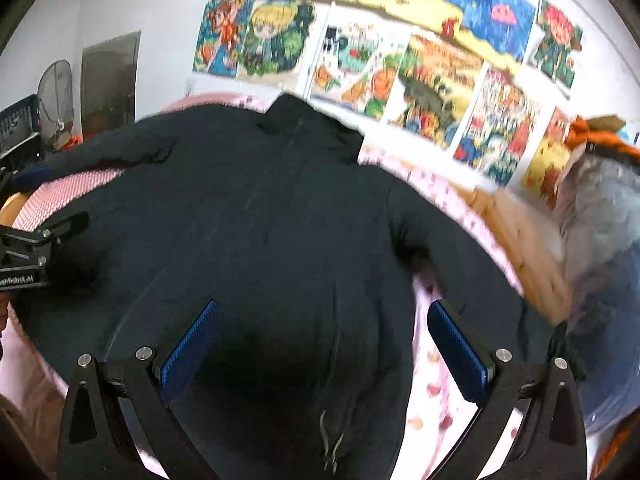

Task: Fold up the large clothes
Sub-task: 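Move the right gripper to the jacket sleeve and grasp its cuff, then lift the sleeve with the right gripper and lay it across the jacket body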

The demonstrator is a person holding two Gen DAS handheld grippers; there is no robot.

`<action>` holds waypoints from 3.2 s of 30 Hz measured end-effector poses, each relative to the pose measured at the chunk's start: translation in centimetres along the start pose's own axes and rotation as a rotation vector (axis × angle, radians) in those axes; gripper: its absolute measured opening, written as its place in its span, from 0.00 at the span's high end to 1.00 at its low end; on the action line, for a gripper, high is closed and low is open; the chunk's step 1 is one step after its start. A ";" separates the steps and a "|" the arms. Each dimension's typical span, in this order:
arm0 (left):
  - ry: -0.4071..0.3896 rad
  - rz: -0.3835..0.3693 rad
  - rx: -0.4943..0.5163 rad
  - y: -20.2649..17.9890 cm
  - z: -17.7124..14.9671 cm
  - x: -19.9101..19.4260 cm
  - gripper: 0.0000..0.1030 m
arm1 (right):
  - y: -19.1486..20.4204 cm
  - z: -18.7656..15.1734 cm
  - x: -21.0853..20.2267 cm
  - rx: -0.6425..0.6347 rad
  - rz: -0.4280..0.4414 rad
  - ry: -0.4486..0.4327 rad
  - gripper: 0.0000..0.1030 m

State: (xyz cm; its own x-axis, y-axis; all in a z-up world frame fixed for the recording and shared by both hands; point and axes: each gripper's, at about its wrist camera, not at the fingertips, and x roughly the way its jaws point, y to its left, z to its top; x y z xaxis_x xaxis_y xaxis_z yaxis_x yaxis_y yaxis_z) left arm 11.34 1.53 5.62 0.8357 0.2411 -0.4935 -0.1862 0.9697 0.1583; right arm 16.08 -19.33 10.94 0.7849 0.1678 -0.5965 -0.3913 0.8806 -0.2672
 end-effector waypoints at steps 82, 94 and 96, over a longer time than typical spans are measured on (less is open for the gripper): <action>0.429 -0.070 0.041 -28.2 8.6 31.6 0.00 | -22.2 -16.1 11.9 0.508 -0.260 0.135 0.01; 0.392 -0.108 -0.015 -27.7 6.9 32.3 0.00 | -24.9 -17.9 14.3 0.980 0.126 0.116 0.01; 0.384 -0.112 -0.022 -27.6 6.8 32.1 0.00 | -25.4 -18.1 14.4 1.049 0.114 0.082 0.01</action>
State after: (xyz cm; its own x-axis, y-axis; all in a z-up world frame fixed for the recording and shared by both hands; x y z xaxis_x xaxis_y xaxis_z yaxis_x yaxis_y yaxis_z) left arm 46.87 -17.79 -8.79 0.5978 0.1277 -0.7914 -0.1196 0.9904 0.0695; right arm 28.64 -47.25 -4.55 0.7194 0.2773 -0.6369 0.1811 0.8103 0.5573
